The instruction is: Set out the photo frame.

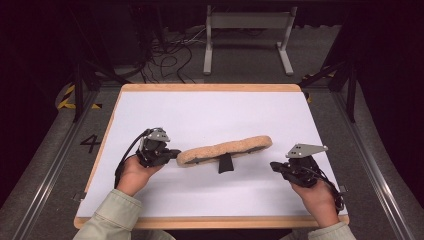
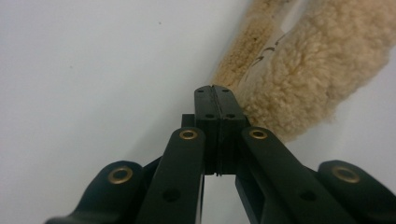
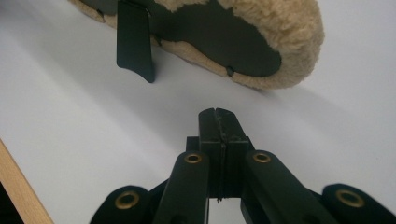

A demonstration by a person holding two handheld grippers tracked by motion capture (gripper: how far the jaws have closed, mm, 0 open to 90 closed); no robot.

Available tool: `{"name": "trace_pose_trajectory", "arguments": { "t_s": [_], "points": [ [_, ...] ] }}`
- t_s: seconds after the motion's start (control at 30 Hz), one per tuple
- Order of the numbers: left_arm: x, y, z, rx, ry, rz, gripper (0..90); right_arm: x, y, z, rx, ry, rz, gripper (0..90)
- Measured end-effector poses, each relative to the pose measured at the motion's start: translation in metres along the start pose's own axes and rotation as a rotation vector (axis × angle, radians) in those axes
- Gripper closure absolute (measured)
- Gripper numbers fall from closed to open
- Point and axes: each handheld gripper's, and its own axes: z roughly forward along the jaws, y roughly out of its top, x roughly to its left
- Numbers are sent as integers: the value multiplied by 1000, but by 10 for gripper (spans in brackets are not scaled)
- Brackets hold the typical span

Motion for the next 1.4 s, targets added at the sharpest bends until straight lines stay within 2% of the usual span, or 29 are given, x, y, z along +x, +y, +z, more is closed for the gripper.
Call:
{"name": "trace_pose_trajectory", "arguments": {
  "t_s": [0.07, 0.27, 0.37, 0.43, 0.5, 0.6, 0.7, 0.83, 1.0, 1.13, 1.4],
  "points": [
    [-1, 0, -1, 7, -5, 9, 900, 0, 0, 0, -1, 0, 1, 900],
    [-10, -4, -3, 42, -100, 45, 900, -2, 3, 0, -4, 6, 0, 900],
    [-15, -5, -3, 63, -129, 73, 900, -2, 4, 1, -7, 10, 1, 900],
    [-17, -5, -3, 67, -135, 75, 900, -1, 5, 1, -7, 12, -1, 900],
    [-20, -6, -2, 82, -161, 77, 900, -1, 6, 1, -9, 13, -3, 900],
    [-22, -6, -1, 86, -181, 102, 900, -2, 7, 1, -10, 17, -5, 900],
    [-26, -5, 0, 103, -221, 111, 900, -2, 7, 1, -11, 16, -7, 900],
    [-32, -3, 3, 117, -263, 146, 900, -2, 8, 1, -9, 20, -9, 900],
    [-39, -1, 7, 135, -299, 188, 900, -2, 7, 1, -10, 20, -9, 900],
    [-45, 1, 11, 145, -322, 206, 900, -2, 7, 0, -12, 19, -6, 900],
    [-64, 7, 22, 165, -385, 261, 900, -2, 6, -1, -10, 19, -2, 900]
  ]
}}
